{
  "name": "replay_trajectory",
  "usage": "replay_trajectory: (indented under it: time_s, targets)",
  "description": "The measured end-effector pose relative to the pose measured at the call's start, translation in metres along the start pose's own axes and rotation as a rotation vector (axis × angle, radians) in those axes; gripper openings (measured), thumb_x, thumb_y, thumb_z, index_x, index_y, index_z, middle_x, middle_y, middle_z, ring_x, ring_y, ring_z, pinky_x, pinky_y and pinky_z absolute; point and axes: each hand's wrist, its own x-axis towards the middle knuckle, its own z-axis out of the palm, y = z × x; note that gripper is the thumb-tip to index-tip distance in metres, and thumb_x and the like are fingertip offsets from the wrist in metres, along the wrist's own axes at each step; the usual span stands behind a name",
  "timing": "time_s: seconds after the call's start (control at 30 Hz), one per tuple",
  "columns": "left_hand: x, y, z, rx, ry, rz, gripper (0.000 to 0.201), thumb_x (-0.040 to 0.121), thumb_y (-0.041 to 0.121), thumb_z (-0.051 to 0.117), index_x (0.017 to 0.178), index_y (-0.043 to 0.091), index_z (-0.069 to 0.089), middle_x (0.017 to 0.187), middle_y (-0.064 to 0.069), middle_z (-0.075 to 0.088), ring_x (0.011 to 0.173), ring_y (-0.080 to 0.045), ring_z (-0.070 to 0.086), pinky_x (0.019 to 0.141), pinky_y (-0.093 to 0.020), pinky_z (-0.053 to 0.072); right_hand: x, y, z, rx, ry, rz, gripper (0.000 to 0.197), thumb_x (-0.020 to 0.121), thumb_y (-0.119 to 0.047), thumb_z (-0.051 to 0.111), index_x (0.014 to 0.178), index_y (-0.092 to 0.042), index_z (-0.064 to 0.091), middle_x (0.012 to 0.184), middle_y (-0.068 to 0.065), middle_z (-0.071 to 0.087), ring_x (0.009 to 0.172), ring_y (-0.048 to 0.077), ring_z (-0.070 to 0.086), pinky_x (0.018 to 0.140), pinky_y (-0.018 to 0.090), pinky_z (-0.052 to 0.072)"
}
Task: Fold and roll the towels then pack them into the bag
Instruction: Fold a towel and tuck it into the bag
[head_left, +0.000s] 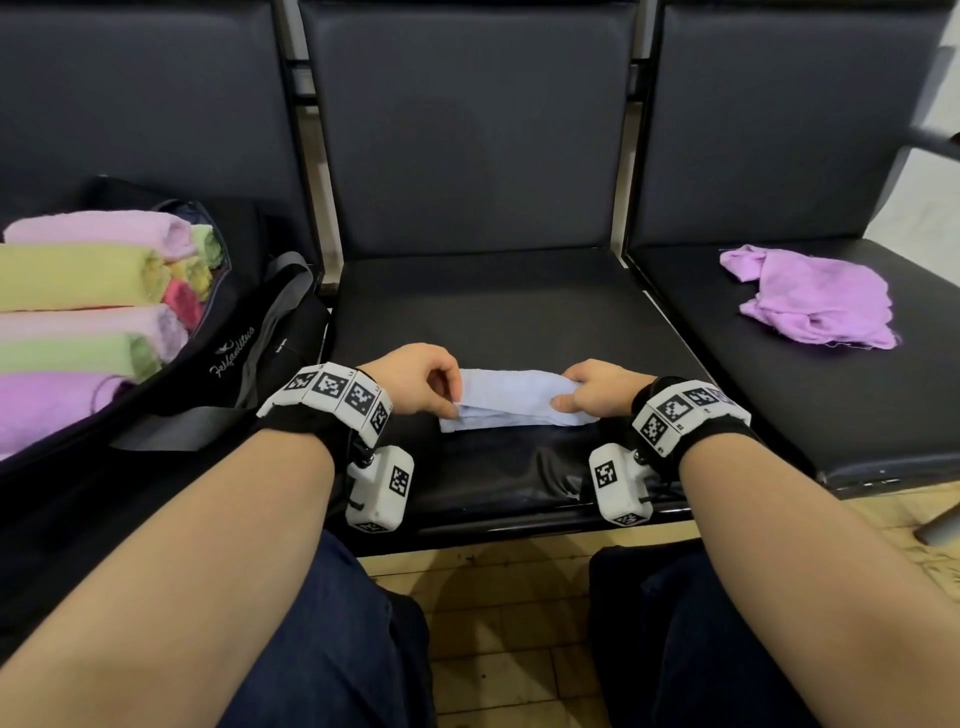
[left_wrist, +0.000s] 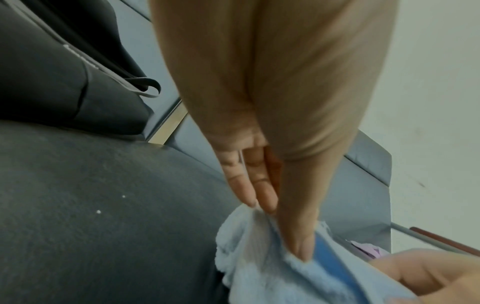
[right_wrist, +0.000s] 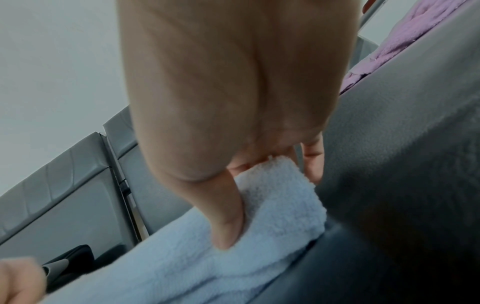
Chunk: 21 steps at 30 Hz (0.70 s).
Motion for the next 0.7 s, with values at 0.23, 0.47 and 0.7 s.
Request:
replay_trajectory:
  time_s: [0.23, 0.47, 0.7]
  targets:
    - [-0.002, 0.014, 0.004, 0.055, 0.031, 0.002, 0.02, 0.079, 0.003, 0.063, 0.077, 0.019, 0.052, 0.067, 0.008, 0.055, 0.059, -0.01, 0.051, 0.062, -0.019, 0.043, -0.002, -0.002, 0.0, -0.005, 0.003, 0.006, 0.028, 0.091, -0.029, 0.062, 0.109, -0.008, 0.062, 0.101, 0.005, 0.061, 0.095, 0.021, 0.057, 0.08, 0.028, 0.041]
    - [-0.003, 0.028, 0.0, 0.305, -0.02, -0.122, 0.022, 0.093, 0.016, 0.049, 0.115, 0.012, 0.049, 0.087, -0.002, 0.052, 0.066, -0.015, 0.048, 0.07, -0.032, 0.045, -0.005, -0.003, 0.0, -0.035, 0.01, -0.014, 0.022, 0.093, -0.034, 0.059, 0.094, -0.012, 0.057, 0.095, 0.004, 0.059, 0.089, 0.02, 0.054, 0.077, 0.027, 0.038]
    - [-0.01, 0.03, -0.002, 0.29, -0.15, -0.135, 0.029, 0.091, 0.014, 0.05, 0.12, 0.015, 0.047, 0.068, 0.0, 0.058, 0.047, -0.018, 0.054, 0.068, -0.034, 0.056, -0.008, -0.003, 0.001, -0.044, 0.002, -0.036, 0.032, 0.093, -0.032, 0.059, 0.109, -0.005, 0.062, 0.099, 0.005, 0.061, 0.093, 0.021, 0.056, 0.079, 0.028, 0.04]
